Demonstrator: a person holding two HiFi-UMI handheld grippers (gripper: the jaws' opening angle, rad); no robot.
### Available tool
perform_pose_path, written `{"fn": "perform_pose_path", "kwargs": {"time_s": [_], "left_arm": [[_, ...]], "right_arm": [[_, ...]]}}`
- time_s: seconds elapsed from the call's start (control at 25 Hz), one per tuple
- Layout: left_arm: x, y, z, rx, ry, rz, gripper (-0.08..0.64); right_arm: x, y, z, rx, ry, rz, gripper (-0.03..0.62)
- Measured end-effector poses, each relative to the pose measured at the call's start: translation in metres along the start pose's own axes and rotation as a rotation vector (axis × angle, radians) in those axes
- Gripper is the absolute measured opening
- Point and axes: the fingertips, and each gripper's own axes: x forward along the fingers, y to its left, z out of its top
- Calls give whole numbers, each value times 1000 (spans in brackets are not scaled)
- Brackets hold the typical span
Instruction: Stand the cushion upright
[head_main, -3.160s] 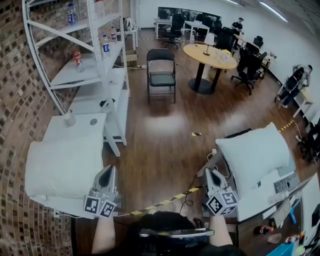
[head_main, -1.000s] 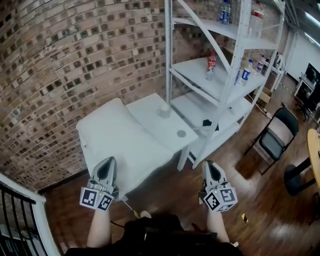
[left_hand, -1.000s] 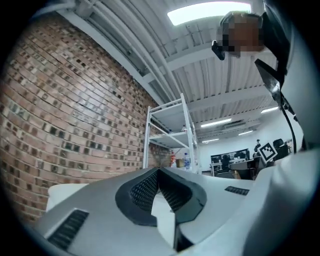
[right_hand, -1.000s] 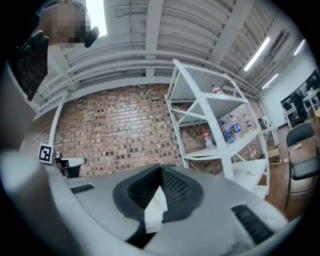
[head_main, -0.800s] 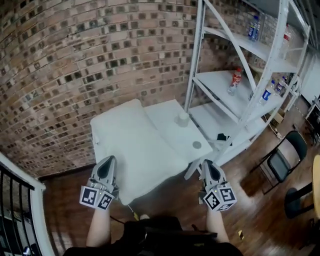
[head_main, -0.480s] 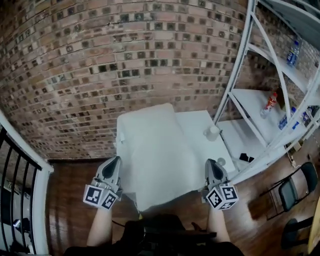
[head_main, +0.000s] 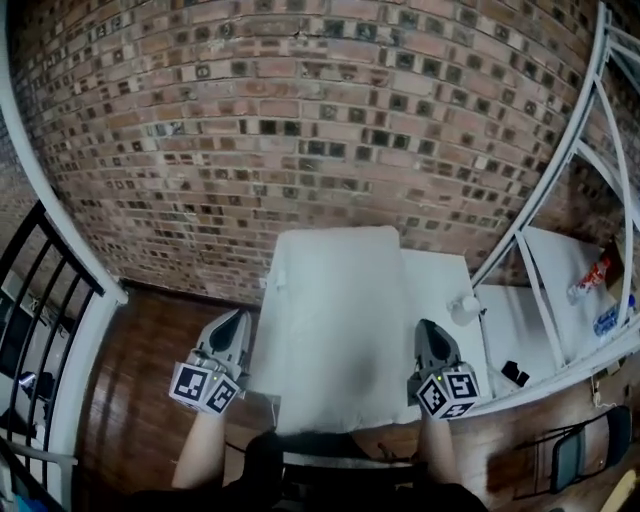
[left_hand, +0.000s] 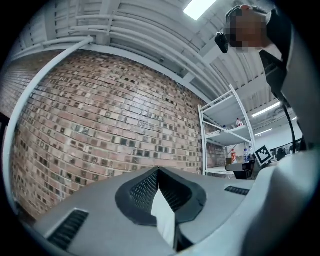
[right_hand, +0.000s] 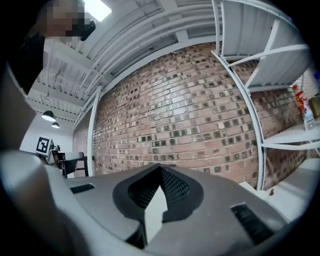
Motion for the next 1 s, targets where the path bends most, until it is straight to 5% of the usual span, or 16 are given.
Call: {"fn": "perform_pose_path", "kwargs": {"time_s": [0.36,0.56,0.72,0.8,0.88,1.0], "left_arm": [[18,18,-26,-84,74,128,0],[23,34,-87,-268,170,261,0],[37,41,-134,-324,229,293,10],[40,43,-164,-445,286,295,20],[46,40,-194,-632,340,253,239],[57,28,-222,-763,440,172,375]], "right_arm": [[45,-24,-10,25,73,74,6],[46,-48,-48,98,165,52,6],[53,-65,-82,143,218,62,78],[54,-78,-99,179,265,72,122],[57,-88,-114,261,327,103,196],[67,-99,-136,367,429,154,325]]}}
